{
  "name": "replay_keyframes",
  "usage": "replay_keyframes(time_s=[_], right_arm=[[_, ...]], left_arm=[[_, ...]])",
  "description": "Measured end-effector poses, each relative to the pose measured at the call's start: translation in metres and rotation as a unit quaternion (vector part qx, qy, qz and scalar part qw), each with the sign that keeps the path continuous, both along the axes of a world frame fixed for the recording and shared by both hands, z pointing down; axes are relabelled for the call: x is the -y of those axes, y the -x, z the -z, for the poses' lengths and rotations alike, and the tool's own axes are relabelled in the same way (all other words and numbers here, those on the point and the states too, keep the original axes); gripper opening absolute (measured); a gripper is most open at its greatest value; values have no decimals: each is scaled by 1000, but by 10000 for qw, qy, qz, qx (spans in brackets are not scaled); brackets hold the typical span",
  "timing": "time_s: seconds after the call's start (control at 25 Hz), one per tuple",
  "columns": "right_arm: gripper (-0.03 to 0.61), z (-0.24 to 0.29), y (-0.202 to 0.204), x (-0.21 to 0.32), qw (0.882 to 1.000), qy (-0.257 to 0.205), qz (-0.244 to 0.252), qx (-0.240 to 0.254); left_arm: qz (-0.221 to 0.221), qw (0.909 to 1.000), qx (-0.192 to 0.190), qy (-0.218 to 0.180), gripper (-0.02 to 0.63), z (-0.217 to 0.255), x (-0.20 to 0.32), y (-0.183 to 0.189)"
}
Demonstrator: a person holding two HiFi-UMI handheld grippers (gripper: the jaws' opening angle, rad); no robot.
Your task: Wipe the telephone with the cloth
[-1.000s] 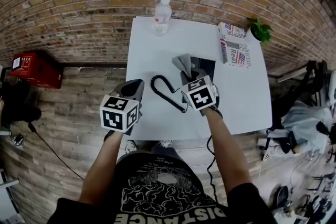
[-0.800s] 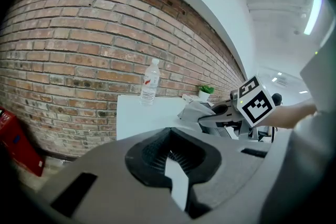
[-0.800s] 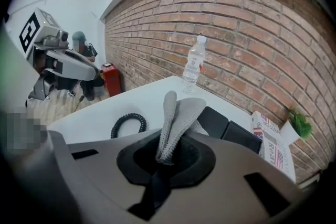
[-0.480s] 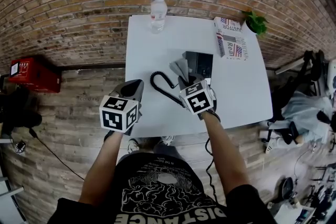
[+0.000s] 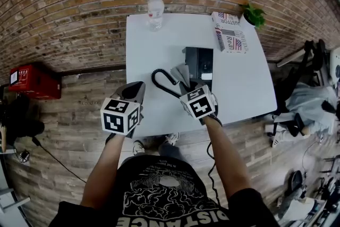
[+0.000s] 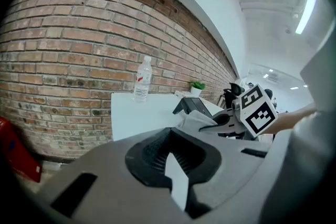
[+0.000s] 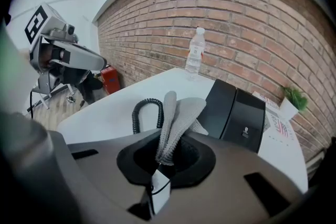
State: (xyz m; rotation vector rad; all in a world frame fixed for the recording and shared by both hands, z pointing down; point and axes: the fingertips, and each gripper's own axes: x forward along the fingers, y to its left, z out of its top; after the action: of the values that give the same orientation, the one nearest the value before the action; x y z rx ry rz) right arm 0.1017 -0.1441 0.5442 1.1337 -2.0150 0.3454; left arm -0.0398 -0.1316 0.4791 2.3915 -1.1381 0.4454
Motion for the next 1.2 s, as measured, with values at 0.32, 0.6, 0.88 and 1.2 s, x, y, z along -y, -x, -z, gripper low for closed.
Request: replay_keyframes(time_s=[0.32, 0.6, 0.88, 1.2], right_arm=[[12, -11, -1, -21, 9997, 134, -183, 118], [12, -16, -1, -34, 9992, 204, -277, 225], [12, -2, -1, -30, 9987, 30, -304, 398], [12, 58, -13, 10, 9945, -667, -340, 728]], left_arm=[[-163, 9999, 27, 16, 6, -2, -10, -2], [-279, 9996, 41, 23, 6, -3, -14, -8], [-301, 9995, 38, 35, 6, -3, -9, -13], [-282, 9996, 42, 13, 6, 0, 7, -26]])
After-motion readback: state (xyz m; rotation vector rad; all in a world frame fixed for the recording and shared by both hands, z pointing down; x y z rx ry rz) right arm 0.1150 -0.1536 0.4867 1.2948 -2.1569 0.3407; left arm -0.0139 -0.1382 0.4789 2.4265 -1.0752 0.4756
